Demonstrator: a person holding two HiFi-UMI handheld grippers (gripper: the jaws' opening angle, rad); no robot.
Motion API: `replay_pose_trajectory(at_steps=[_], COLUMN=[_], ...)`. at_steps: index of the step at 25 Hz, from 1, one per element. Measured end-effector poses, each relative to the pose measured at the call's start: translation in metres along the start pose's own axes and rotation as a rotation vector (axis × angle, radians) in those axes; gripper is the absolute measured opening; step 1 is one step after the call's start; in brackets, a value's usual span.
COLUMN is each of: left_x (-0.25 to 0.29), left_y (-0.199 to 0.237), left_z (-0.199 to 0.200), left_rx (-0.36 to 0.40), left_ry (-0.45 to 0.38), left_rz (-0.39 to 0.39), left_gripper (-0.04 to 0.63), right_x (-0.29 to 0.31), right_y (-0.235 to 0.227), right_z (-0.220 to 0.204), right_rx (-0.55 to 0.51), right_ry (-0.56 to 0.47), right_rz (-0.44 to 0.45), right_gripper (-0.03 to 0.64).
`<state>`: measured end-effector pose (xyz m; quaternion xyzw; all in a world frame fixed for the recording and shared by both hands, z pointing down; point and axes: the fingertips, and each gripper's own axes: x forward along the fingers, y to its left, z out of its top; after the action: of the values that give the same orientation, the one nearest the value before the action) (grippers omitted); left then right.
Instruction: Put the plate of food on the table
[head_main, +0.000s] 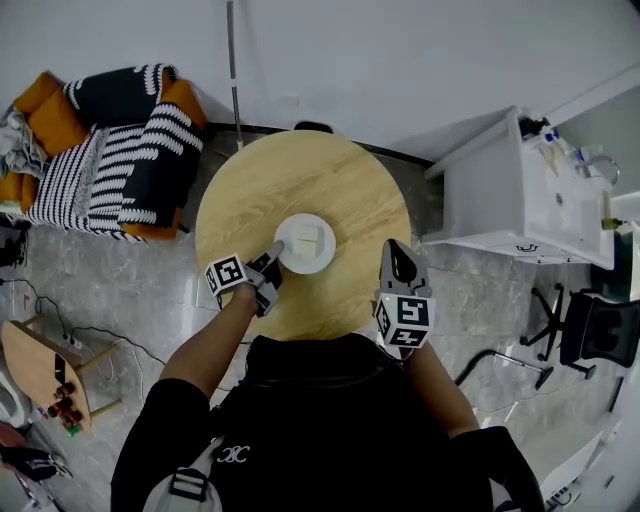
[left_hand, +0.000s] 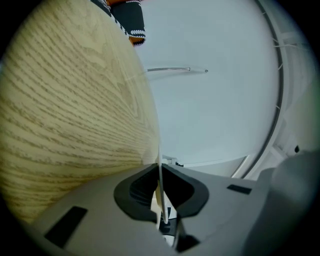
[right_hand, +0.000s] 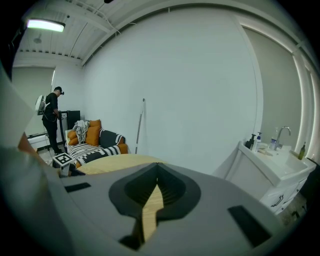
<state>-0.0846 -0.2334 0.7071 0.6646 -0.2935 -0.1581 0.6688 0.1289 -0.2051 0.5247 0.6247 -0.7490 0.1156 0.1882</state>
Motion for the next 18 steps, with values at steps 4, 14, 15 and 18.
replay_pose_trajectory(at_steps=[4,14,15,18], left_x=[0.005,0.012,0.012,0.015], left_y=[0.003,0.004,0.005,0.008], left_z=[-0.001,0.01,0.01,0.008], left_rx=[-0.002,-0.003,-0.002,0.002], left_ry=[0.014,0.0,0.002,0.011], left_rz=[0.009,0.017,0.026,0.069], left_gripper=[0.021,0.02,0.02,0.02], right_x=[-0.001,-0.004,-0.004,-0.005], right_y=[-0.002,-0.003,-0.003,-0.005], right_z=[0.001,-0.004,-0.003,-0.004], right_rx=[-0.025,-0.039,-0.036,-0.03], right_ry=[-0.001,0.013,0.01,0.009], right_rz=[0.001,0.003,0.003,-0.004], right_gripper=[0.008,0.008,0.008,0.008])
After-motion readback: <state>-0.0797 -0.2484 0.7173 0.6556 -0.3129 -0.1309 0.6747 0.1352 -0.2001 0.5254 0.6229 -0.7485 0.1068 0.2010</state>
